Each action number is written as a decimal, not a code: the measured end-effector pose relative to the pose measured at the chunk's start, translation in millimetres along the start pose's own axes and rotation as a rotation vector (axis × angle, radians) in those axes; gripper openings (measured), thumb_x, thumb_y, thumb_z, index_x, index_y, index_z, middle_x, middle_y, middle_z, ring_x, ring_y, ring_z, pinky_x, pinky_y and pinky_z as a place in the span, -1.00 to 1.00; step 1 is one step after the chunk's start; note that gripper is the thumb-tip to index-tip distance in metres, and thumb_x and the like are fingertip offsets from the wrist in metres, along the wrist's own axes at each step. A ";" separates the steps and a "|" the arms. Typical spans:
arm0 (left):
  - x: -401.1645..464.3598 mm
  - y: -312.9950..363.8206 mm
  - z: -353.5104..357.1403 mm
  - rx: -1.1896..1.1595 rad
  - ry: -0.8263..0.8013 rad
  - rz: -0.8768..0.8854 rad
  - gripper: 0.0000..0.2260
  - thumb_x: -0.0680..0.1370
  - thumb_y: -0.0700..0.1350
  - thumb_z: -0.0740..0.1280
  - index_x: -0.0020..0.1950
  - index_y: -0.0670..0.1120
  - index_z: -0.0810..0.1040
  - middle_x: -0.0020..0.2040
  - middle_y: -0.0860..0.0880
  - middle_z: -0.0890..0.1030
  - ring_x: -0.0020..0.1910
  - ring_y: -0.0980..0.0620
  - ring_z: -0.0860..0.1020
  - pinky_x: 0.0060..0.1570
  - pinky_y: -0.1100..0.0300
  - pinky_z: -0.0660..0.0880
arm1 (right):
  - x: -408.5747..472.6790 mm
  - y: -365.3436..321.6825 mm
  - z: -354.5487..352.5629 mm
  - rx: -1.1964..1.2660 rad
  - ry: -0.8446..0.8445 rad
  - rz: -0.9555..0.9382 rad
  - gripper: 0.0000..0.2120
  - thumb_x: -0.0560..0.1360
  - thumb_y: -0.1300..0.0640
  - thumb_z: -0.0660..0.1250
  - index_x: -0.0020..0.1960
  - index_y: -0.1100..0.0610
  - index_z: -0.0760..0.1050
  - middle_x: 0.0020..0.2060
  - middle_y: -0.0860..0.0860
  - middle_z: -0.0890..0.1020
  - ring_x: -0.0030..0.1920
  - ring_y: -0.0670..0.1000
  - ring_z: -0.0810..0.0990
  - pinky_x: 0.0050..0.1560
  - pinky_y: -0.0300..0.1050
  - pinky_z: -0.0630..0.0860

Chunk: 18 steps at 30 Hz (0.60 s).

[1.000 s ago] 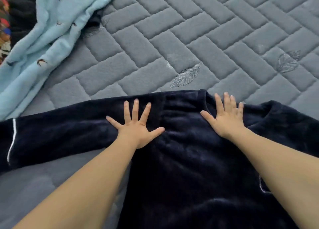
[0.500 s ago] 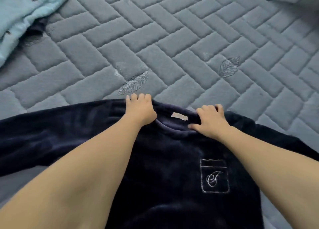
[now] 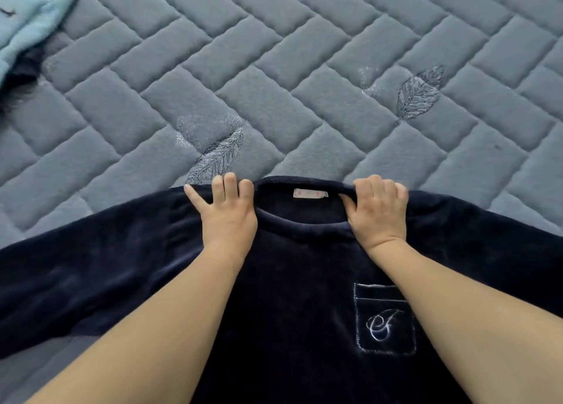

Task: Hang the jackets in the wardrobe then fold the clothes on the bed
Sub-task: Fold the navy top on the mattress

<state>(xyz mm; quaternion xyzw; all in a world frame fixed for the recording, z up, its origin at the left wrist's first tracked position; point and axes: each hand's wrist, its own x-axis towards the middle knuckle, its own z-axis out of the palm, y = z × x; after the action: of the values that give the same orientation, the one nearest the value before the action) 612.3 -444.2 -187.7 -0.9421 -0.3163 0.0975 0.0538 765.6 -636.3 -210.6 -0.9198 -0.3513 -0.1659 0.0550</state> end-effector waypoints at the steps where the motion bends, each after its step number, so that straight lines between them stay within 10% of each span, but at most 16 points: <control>1: 1.7 0.1 0.6 0.013 -0.009 -0.006 -0.67 0.47 -0.30 0.00 0.19 -0.12 0.33 0.27 -0.19 0.31 0.33 -0.21 0.26 0.25 -0.56 0.07 | 0.9 0.7 2.8 0.031 0.009 -0.002 -0.71 0.49 -0.06 0.19 -0.15 0.17 0.48 -0.26 0.12 0.48 -0.25 0.18 0.47 -0.07 0.04 0.22; 18: 16.8 6.6 -9.5 0.176 -0.073 0.108 -0.65 0.49 -0.28 -0.10 0.28 -0.15 0.14 0.31 -0.22 0.21 0.37 -0.26 0.19 0.38 -0.44 0.00 | 5.1 3.2 6.0 0.075 -0.014 -0.011 -0.71 0.52 -0.07 0.22 -0.14 0.15 0.49 -0.27 0.10 0.47 -0.25 0.16 0.45 -0.07 0.04 0.22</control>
<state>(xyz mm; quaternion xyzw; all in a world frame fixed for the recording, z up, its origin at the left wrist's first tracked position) 631.3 -439.7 -182.1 -0.9452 -0.2573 0.1616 0.1195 772.8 -634.2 -214.4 -0.9163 -0.3626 -0.1464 0.0862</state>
